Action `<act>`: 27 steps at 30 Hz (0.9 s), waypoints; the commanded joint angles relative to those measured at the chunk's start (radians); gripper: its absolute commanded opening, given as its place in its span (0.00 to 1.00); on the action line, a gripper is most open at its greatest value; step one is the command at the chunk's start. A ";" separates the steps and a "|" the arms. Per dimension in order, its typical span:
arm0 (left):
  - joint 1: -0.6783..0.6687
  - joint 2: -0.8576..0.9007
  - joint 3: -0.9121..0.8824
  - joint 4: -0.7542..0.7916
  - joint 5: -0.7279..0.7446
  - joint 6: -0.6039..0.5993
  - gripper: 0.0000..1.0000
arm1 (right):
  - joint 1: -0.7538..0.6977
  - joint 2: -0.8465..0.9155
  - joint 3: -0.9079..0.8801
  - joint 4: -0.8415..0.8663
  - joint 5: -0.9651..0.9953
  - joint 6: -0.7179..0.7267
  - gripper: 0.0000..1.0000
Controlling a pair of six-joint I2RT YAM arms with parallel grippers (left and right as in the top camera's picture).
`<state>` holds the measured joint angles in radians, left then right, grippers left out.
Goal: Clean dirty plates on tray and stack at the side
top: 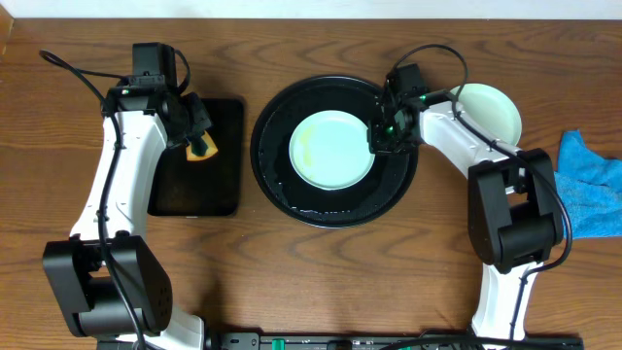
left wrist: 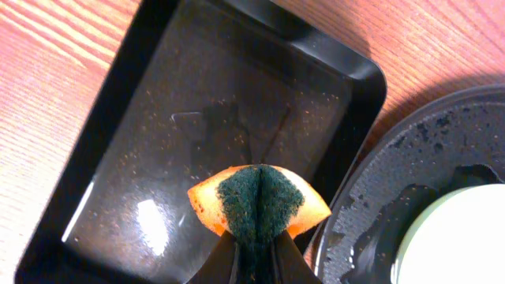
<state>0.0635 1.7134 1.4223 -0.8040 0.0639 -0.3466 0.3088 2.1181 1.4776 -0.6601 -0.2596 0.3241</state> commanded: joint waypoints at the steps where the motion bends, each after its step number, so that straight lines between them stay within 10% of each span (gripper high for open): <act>1: 0.006 0.006 -0.007 0.006 -0.032 0.070 0.08 | 0.045 0.007 -0.006 0.018 0.080 -0.007 0.01; 11: 0.006 0.038 -0.014 0.006 -0.077 0.196 0.08 | 0.093 -0.078 0.120 -0.064 0.312 -0.075 0.01; 27: 0.006 0.178 -0.014 0.011 -0.083 0.228 0.08 | 0.462 -0.272 0.222 -0.119 1.410 -0.333 0.01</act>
<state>0.0639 1.8648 1.4147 -0.7967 -0.0048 -0.1444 0.7292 1.8153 1.7031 -0.7811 0.8387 0.0395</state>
